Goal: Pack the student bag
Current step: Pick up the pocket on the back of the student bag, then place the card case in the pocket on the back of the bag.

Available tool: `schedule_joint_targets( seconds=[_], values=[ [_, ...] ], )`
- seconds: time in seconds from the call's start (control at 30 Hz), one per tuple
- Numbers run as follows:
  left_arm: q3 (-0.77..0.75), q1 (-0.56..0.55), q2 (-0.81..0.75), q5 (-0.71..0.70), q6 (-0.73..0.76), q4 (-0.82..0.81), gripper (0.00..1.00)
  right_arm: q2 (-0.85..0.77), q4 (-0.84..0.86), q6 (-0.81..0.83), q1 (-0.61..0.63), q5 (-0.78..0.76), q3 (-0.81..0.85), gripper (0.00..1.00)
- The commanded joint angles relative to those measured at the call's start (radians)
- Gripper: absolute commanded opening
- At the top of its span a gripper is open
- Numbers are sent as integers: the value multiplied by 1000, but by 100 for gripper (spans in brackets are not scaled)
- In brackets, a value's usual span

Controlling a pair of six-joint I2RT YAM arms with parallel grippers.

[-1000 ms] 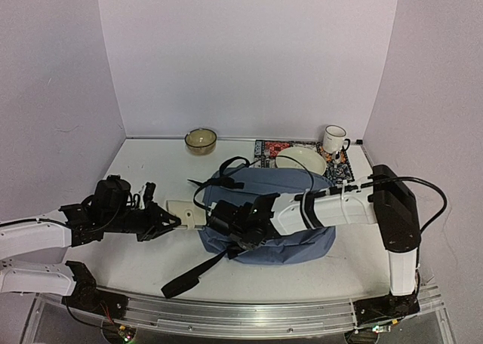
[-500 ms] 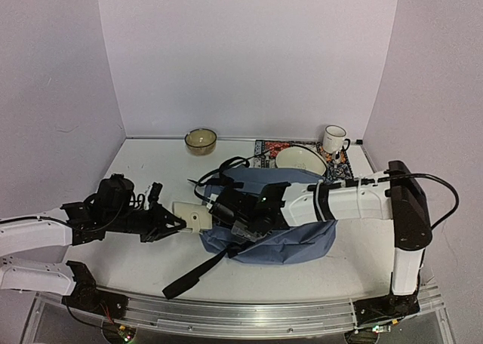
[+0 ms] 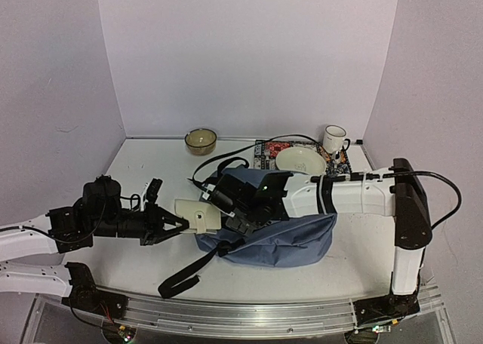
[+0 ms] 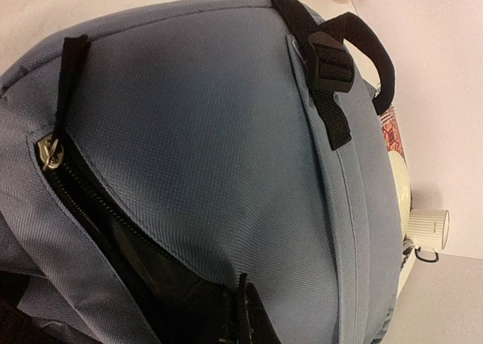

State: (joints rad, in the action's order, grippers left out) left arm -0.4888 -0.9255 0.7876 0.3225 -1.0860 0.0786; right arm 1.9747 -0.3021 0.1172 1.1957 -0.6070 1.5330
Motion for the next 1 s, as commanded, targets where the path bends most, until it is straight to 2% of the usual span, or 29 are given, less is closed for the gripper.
schedule_joint_targets(
  seconds=[0.0, 0.1, 0.27, 0.6, 0.97],
  values=[
    [-64, -4, 17, 37, -18, -61, 0, -8, 37, -45, 4, 21, 65, 0],
    [-34, -4, 59, 43, -34, -72, 0, -13, 38, -63, 1, 31, 73, 0],
    [58, -5, 152, 90, -87, -250, 0, -22, 38, -95, -4, 68, 82, 0],
    [-8, -9, 346, 102, -26, -346, 0, -32, 62, -159, -4, 124, 78, 0],
    [11, -9, 522, 65, -114, -461, 0, -78, 112, -191, -4, 195, 47, 0]
  ],
)
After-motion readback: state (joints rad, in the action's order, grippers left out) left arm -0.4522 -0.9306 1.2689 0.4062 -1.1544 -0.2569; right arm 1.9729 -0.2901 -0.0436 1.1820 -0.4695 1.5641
